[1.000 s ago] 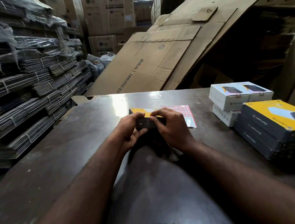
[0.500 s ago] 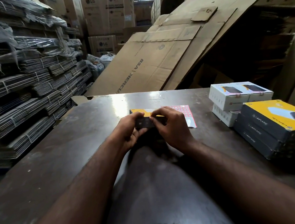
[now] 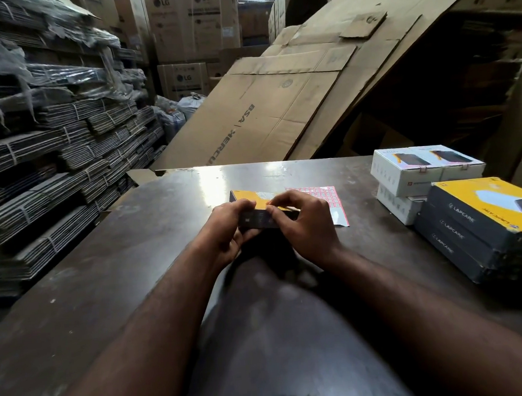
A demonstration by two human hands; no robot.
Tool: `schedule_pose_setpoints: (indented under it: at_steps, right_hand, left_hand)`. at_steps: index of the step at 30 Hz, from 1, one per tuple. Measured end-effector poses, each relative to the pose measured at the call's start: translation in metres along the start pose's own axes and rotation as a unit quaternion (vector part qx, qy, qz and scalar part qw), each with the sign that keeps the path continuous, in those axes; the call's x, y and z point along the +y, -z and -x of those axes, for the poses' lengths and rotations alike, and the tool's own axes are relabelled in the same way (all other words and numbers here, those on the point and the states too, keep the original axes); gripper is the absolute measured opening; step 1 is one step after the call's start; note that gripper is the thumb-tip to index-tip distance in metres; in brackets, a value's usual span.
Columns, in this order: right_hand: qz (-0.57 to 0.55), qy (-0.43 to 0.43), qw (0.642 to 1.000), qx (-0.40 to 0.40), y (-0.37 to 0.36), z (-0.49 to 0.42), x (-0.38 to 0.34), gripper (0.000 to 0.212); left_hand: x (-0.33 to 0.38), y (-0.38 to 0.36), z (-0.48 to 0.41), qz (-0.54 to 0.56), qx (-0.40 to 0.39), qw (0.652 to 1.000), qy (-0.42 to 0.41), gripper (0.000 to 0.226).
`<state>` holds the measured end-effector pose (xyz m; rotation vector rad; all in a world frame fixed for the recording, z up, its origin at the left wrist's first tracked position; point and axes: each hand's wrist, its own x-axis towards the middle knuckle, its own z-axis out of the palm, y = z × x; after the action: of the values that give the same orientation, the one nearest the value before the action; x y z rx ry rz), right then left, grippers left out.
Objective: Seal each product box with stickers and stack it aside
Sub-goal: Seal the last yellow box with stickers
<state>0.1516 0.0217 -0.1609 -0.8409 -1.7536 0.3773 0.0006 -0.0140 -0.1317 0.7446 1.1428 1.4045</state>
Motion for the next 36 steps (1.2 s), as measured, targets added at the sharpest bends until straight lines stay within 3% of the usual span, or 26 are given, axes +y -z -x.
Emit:
schedule_pose_setpoints:
  at_steps: [5,10,14,23,36]
  right_hand:
    - [-0.07,-0.056,0.996,0.03,-0.0002,-0.0056,0.0019,0.005]
    - [0.011,0.012,0.998,-0.06,-0.0008,-0.0008,0.0039,0.025]
    - [0.039,0.045,0.997,-0.039,-0.0003,-0.0015,0.005,0.006]
    - [-0.031,-0.047,0.998,-0.037,-0.0001,-0.0034,0.0048,0.008]
    - [-0.116,-0.111,0.985,-0.056,0.0031,-0.0052,0.0029,0.012]
  left_hand:
    - [-0.0006,0.0044,-0.0022,-0.025,0.03,0.999,0.0,0.003]
    - [-0.0023,0.0037,-0.0023,-0.044,0.032,0.999,0.0,0.005]
    - [-0.0022,0.0019,-0.0009,-0.054,0.039,0.998,-0.011,0.007]
    - [-0.001,0.0046,-0.001,-0.091,0.022,0.995,-0.028,0.009]
    - [0.0007,0.0088,-0.0044,-0.105,0.008,0.994,-0.034,0.02]
